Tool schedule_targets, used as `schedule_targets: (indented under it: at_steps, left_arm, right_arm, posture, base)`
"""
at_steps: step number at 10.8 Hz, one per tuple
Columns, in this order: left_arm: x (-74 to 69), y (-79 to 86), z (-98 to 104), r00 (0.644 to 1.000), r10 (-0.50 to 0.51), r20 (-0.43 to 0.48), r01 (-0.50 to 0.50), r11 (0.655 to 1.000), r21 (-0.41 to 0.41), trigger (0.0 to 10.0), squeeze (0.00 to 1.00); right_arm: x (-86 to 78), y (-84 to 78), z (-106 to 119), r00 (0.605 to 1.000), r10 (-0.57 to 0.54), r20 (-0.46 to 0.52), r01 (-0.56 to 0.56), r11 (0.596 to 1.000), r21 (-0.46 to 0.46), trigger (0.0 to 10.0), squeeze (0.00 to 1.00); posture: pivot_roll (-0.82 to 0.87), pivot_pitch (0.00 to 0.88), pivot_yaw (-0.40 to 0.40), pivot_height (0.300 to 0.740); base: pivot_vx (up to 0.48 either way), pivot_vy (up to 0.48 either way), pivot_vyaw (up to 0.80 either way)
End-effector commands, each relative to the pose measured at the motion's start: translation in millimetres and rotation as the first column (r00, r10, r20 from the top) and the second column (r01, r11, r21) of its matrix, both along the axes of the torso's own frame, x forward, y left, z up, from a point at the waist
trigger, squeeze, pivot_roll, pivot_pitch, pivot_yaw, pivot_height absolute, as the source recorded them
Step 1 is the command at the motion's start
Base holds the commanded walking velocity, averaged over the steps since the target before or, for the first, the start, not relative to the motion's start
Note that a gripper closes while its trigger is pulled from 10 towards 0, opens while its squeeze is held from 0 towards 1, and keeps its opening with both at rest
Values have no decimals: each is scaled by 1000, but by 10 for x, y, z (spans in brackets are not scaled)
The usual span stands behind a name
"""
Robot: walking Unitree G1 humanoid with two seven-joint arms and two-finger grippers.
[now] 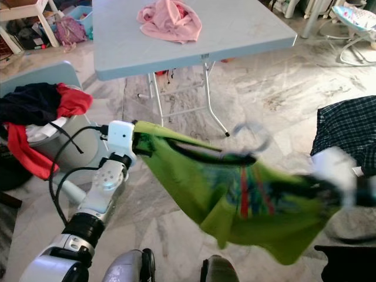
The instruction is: Hang hanger
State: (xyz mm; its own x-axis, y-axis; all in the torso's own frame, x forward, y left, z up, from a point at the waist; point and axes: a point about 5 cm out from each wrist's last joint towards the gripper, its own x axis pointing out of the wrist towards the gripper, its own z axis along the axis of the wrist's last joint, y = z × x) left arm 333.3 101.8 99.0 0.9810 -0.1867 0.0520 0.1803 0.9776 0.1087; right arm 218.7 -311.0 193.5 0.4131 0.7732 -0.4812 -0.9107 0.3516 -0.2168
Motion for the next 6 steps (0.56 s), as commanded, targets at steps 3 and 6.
schedule_targets:
  at_steps: [3, 6]
  left_arm:
    - [7, 399, -160, 981, 144, -128, -151, 987, -54, 0, 0]
    - [110, 443, -70, 978, 155, -141, -172, 978, -115, 0, 0]
  right_arm:
    - [-33, -110, 425, 996, 11, 88, -18, 996, 85, 10000, 0]
    - [-143, -9, 138, 992, 121, -40, -124, 989, -77, 10000, 0]
  posture:
    - [-134, 156, 21, 740]
    - [-134, 155, 19, 740]
  base:
    - [0, 0, 0]
    - [0, 0, 0]
